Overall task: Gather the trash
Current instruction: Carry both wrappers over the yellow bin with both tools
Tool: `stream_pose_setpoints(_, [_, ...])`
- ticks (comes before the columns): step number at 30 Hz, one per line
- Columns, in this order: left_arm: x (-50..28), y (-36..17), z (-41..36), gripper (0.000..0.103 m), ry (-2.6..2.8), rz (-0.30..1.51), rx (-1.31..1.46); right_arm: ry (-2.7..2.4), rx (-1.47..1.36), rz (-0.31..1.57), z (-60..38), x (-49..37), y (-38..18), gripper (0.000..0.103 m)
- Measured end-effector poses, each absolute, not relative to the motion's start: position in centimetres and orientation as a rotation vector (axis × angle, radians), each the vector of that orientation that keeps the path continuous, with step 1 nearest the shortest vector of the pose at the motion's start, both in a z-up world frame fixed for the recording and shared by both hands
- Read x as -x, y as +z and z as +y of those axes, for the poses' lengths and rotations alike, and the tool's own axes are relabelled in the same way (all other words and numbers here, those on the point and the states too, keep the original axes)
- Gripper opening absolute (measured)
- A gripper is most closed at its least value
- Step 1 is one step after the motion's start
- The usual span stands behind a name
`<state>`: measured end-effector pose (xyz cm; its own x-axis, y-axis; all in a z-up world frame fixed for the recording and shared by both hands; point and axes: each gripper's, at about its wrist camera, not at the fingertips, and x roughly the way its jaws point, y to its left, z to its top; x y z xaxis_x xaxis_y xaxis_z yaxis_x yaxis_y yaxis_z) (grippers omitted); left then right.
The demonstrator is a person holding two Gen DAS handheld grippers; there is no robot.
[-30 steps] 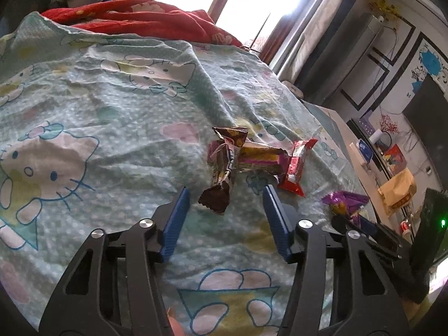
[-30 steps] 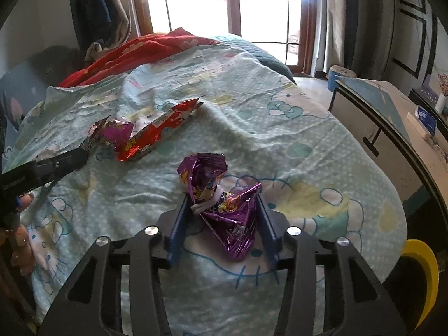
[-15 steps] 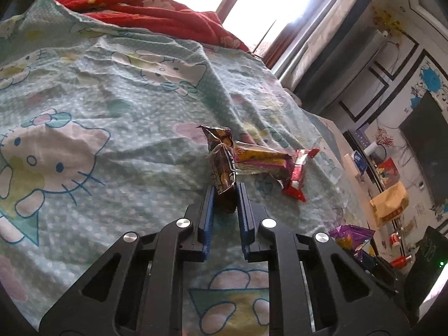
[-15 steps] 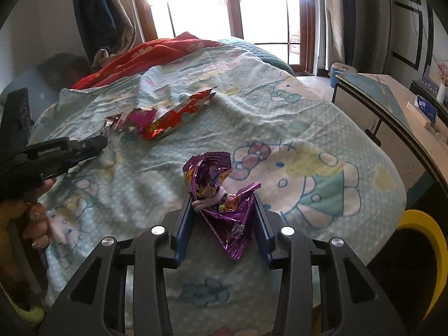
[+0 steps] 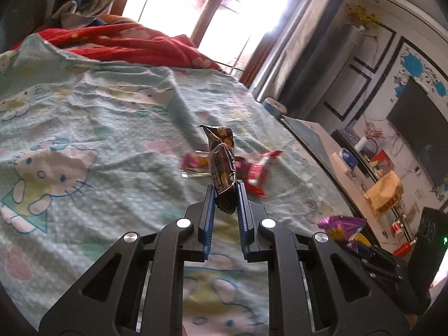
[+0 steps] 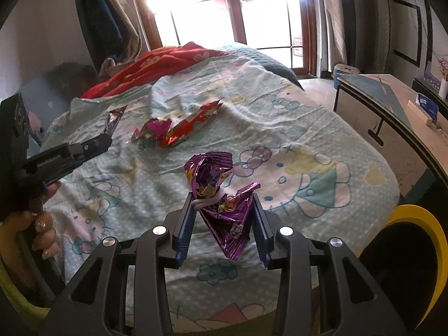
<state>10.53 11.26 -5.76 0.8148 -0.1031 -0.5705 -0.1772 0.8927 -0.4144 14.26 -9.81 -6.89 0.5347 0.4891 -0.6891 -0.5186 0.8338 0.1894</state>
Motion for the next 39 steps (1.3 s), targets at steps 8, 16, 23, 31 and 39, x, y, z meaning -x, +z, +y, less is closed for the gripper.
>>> stream_pose_setpoints(8, [-10.6, -4.3, 7.5, 0.010, -0.056, 0.601, 0.420, 0.561, 0.010, 0.783, -12.7, -13.9, -5.4, 0.036])
stream_pose_setpoints(16, [-10.1, -3.3, 4.3, 0.010, -0.137, 0.591, 0.373, 0.513, -0.007, 0.768, -15.8, -13.3, -4.7, 0.037])
stream_pose_setpoints(23, [-9.7, -2.7, 1.6, 0.010, -0.205, 0.587, 0.326, 0.465, -0.031, 0.754, -18.6, -13.1, -4.1, 0.036])
stream_pose_setpoints(31, [-9.1, -2.5, -1.4, 0.010, -0.263, 0.586, 0.277, 0.402, -0.070, 0.742, -22.3, -13.1, -3.6, 0.036])
stream_pose_setpoints(39, [-8.5, -2.3, -4.2, 0.010, -0.307, 0.593, 0.229, 0.342, -0.110, 0.733, -25.8, -12.9, -3.5, 0.036])
